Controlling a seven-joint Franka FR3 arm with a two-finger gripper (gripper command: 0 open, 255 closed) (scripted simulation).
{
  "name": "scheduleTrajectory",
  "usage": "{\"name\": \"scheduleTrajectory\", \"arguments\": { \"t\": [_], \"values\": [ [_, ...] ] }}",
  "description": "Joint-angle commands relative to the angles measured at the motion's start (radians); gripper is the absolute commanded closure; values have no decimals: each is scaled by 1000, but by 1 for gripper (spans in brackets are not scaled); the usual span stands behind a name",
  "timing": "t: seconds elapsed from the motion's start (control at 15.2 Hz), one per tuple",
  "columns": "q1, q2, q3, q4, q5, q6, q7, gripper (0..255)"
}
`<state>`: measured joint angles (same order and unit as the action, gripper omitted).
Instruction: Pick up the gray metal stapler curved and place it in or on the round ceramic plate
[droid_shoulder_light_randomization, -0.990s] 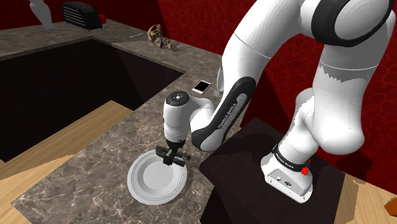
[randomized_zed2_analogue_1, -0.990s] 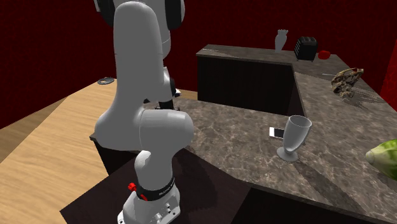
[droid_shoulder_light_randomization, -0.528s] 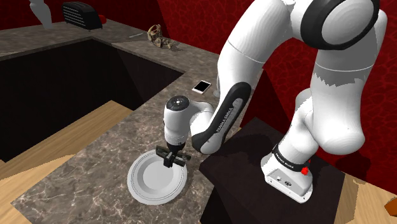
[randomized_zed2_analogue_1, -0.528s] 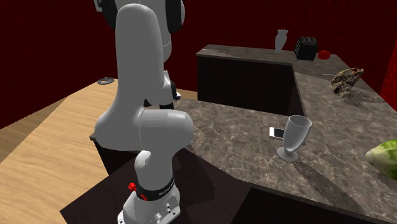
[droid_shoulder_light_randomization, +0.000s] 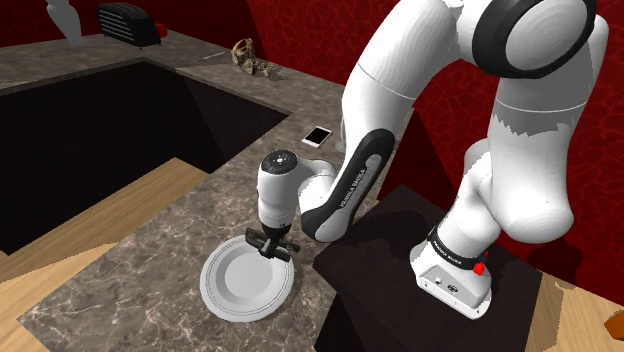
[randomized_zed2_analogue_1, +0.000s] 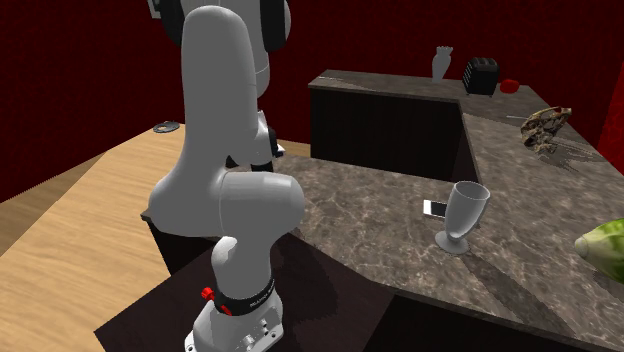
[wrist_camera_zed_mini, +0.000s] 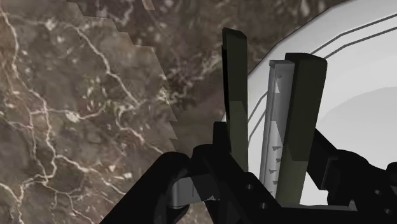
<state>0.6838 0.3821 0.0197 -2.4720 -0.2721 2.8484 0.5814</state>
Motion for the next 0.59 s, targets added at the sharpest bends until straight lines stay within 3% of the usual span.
{"name": "scheduleTrajectory", "arguments": {
  "t": [0.0, 0.53],
  "values": [
    [0, 1, 0, 0, 0, 0, 0, 255],
    [-11, -46, 15, -12, 16, -35, -15, 255]
  ]
}}
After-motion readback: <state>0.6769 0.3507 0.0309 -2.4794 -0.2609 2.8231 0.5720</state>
